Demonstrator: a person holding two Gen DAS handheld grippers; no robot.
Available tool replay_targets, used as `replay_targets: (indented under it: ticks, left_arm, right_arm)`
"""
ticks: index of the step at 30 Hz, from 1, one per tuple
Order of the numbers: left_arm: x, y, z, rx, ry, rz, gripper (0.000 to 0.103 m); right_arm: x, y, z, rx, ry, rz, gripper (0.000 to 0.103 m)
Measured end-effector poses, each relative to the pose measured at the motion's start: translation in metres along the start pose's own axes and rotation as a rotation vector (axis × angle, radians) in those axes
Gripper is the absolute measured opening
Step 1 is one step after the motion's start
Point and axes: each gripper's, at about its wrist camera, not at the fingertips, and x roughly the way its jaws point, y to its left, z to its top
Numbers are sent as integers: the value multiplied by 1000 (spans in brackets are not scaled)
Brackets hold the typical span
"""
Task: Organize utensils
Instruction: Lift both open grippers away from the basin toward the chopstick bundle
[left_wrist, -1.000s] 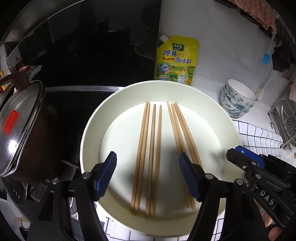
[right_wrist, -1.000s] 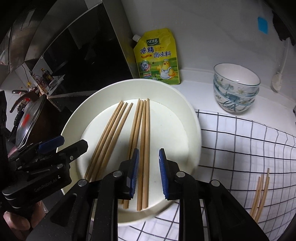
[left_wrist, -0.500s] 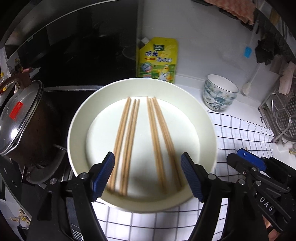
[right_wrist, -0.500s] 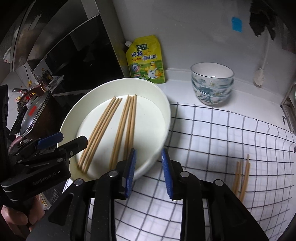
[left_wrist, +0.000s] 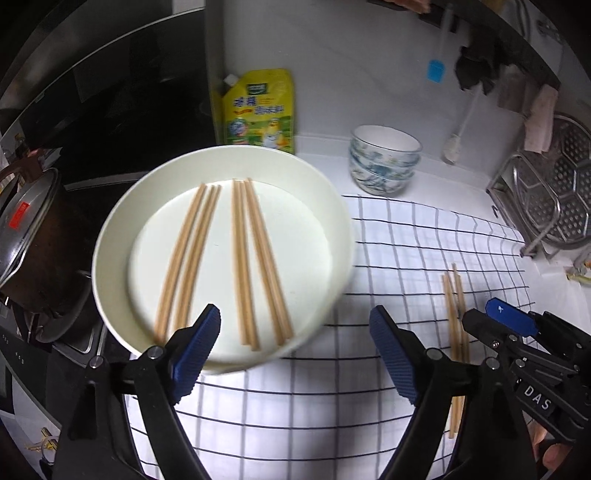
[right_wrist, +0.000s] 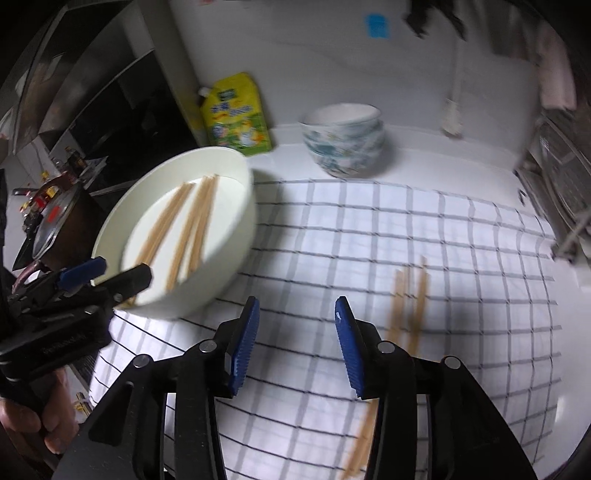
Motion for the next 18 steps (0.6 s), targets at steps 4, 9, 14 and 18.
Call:
replay_targets:
  ticks: [4, 9, 14, 18]
  left_arm:
    - [2, -21, -7, 7, -1, -40, 85]
    - [3, -49, -16, 36, -12, -74, 85]
    - [10, -71, -27, 72, 10, -90, 85]
    - [15, -81, -38, 91, 36, -88, 85]
  right_arm:
    - [-1, -29, -19, 46, 24, -33, 45]
    - [2, -59, -40, 88, 54, -72, 46]
    - [11, -80, -59, 123, 85, -93, 46]
    - [19, -88, -70, 134, 100, -106, 46]
